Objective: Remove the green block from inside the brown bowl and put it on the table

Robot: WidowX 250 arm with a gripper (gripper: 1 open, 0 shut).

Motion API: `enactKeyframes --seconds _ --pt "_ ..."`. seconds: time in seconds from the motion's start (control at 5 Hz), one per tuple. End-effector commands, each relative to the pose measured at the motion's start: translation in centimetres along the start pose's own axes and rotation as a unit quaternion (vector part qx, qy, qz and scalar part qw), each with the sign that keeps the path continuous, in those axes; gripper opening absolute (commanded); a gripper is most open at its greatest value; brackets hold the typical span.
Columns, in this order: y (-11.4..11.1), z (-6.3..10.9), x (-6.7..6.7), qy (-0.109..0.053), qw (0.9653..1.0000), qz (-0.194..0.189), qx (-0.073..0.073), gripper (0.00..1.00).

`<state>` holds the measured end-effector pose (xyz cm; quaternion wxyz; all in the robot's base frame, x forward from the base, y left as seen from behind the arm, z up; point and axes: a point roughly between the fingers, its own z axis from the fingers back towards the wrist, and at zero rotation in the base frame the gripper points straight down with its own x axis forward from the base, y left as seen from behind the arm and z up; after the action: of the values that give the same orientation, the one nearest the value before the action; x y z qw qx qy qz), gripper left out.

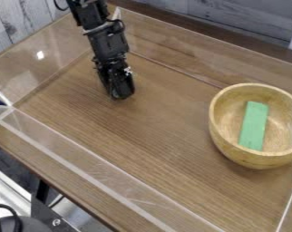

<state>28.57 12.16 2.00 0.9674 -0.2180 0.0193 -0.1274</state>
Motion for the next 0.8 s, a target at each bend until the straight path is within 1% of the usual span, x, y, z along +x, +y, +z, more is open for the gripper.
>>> enactKeyframes --seconds 0.0,0.2,0.4,0.6 --pt "-0.1 0.9 0.6 -0.036 0.9992 0.012 0.014 0.00" --pt "-0.6 0.9 0.9 -0.058 0.9977 0.034 0.010 0.00" --pt "-1.3 1.0 1.1 -0.078 0.9957 0.049 0.006 1.00" --pt "-1.4 1.2 0.8 -0.075 0.9953 0.061 0.005 1.00"
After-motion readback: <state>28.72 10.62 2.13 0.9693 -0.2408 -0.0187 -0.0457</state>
